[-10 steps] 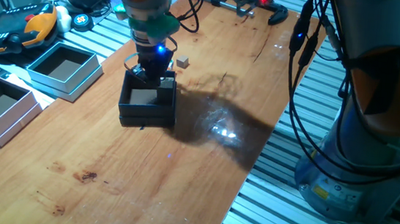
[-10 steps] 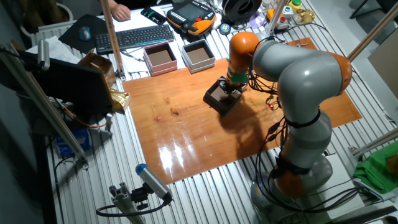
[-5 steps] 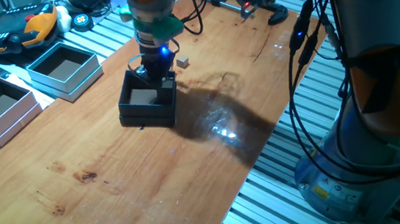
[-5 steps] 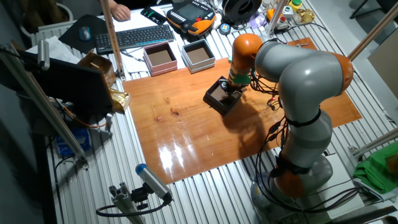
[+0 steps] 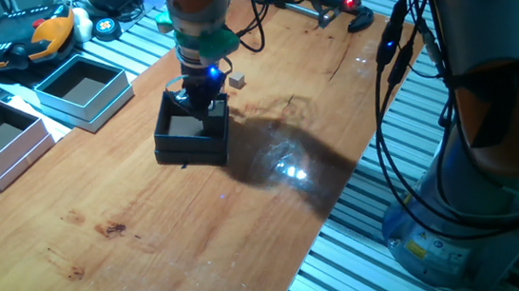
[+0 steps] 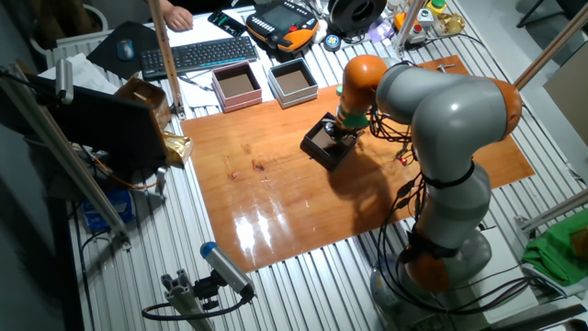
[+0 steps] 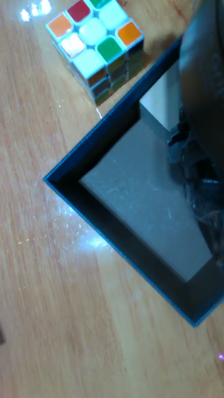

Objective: Take everything out of the gift box

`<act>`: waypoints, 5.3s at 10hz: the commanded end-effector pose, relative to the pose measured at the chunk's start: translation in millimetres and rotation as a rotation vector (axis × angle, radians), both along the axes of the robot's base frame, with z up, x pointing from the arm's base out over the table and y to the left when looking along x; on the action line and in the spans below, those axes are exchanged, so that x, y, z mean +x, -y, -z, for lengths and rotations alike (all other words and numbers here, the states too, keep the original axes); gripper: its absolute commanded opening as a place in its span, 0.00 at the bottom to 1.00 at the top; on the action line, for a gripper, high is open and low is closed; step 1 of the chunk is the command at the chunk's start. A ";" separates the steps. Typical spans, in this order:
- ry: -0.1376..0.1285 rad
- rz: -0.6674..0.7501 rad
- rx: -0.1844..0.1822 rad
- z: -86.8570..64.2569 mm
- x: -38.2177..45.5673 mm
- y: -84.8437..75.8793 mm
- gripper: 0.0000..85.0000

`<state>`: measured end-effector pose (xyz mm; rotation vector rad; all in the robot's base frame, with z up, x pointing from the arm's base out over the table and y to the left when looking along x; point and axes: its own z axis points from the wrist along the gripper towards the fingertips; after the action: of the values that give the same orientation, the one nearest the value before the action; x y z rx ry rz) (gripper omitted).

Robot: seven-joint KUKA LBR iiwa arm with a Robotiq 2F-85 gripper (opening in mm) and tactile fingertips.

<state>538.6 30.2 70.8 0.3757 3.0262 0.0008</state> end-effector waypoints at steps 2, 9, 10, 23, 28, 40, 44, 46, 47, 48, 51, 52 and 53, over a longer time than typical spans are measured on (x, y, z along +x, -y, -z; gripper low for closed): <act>0.006 0.040 0.003 2.5 -3.5 -11.3 0.01; -0.079 0.122 0.005 -20.2 -6.8 -23.4 0.27; -0.094 0.113 -0.026 -27.1 -6.5 -20.8 0.46; -0.048 -0.026 -0.078 -0.4 -7.9 32.7 0.91; 0.001 -0.035 -0.070 17.9 -11.6 33.2 0.89; -0.101 -0.058 -0.047 -54.4 -6.8 9.6 0.01; -0.135 -0.095 -0.061 -95.9 5.7 39.9 0.01; -0.142 -0.143 -0.078 -106.7 15.7 64.4 0.01; -0.135 -0.167 -0.095 -106.6 20.0 76.7 0.01; -0.125 -0.204 -0.127 -103.6 24.3 90.7 0.01; -0.099 -0.271 -0.131 -81.8 34.7 120.7 0.01; -0.088 -0.285 -0.126 -71.8 38.4 127.3 0.01; -0.078 -0.290 -0.107 -62.1 41.8 131.1 0.01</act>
<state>581.2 -101.2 131.7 -0.0799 3.1045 -0.1579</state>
